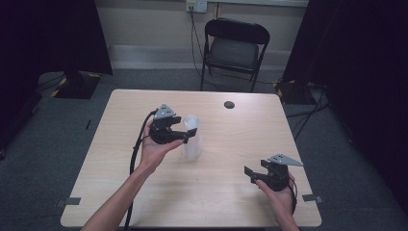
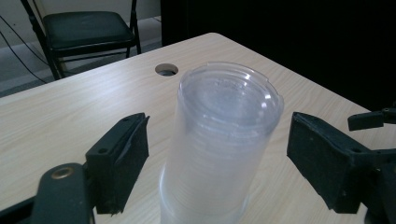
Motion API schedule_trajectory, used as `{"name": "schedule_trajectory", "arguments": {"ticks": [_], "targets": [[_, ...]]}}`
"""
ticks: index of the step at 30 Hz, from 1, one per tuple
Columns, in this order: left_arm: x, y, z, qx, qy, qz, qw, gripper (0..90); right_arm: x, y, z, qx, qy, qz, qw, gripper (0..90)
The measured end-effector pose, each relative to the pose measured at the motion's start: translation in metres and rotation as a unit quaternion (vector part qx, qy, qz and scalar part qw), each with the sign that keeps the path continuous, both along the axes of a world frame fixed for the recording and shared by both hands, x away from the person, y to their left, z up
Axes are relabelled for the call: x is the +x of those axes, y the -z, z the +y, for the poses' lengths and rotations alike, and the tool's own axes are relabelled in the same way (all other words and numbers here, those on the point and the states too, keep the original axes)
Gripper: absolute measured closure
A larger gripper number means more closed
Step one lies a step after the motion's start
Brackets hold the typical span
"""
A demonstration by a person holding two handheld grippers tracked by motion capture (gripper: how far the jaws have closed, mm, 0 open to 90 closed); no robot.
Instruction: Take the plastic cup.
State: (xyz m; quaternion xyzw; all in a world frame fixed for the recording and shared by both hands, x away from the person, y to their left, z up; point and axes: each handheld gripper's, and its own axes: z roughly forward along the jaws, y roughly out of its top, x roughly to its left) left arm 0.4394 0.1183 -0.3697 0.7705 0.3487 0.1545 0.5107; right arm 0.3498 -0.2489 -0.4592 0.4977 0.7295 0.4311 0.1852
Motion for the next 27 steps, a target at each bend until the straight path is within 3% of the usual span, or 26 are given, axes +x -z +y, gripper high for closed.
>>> {"name": "schedule_trajectory", "arguments": {"ticks": [8,17,18,27], "targets": [[0.012,0.011,-0.01,0.006,0.002,0.006,1.0,22.7,0.0,-0.001,-0.001,0.006,0.0,-0.002,1.0,20.6],[0.016,0.02,-0.018,0.018,0.0,0.006,0.9998,22.3,0.0,0.0,-0.001,0.008,-0.003,0.001,1.0,20.5],[0.017,0.021,-0.019,0.018,-0.002,0.011,0.9998,18.8,0.0,0.0,-0.001,0.009,-0.004,0.002,1.0,20.5],[0.022,0.033,-0.02,0.027,-0.008,0.023,0.9993,19.2,0.001,0.001,-0.002,0.009,-0.003,0.004,0.9999,20.7]]}}
